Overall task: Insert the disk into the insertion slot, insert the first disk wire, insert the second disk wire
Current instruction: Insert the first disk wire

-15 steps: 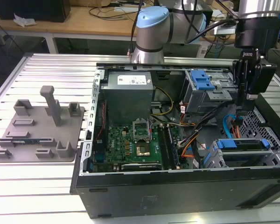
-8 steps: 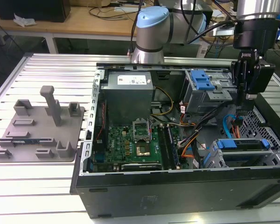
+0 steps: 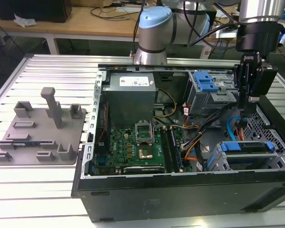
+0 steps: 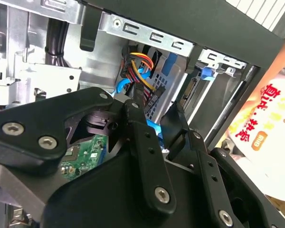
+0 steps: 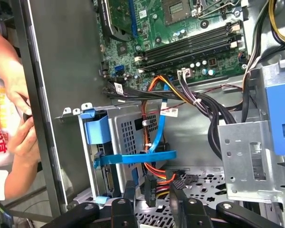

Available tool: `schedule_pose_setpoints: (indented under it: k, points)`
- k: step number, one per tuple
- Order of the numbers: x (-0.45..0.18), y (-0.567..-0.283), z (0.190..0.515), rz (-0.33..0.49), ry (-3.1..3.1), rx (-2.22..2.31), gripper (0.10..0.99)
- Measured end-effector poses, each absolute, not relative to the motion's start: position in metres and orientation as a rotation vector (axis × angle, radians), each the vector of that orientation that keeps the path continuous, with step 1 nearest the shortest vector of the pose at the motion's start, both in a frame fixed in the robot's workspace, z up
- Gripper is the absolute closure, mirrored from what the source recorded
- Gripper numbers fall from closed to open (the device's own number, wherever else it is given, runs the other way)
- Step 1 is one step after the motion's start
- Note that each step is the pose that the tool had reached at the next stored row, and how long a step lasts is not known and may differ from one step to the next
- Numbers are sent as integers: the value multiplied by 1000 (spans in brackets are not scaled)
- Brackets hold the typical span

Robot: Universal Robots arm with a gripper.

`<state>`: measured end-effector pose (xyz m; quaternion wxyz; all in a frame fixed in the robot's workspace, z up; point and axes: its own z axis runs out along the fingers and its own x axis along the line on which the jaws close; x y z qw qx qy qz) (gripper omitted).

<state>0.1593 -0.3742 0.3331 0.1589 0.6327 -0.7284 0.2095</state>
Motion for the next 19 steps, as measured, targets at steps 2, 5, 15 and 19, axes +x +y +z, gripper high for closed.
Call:
schedule_pose_setpoints:
  k: [2,5,15,19]
  points:
    - [160,-374,333,600,-2081,1808,671]
    - [160,-374,332,600,-2081,1808,671]
    - [159,-377,332,601,-2080,1808,671]
    - [159,-377,331,601,-2080,1808,671]
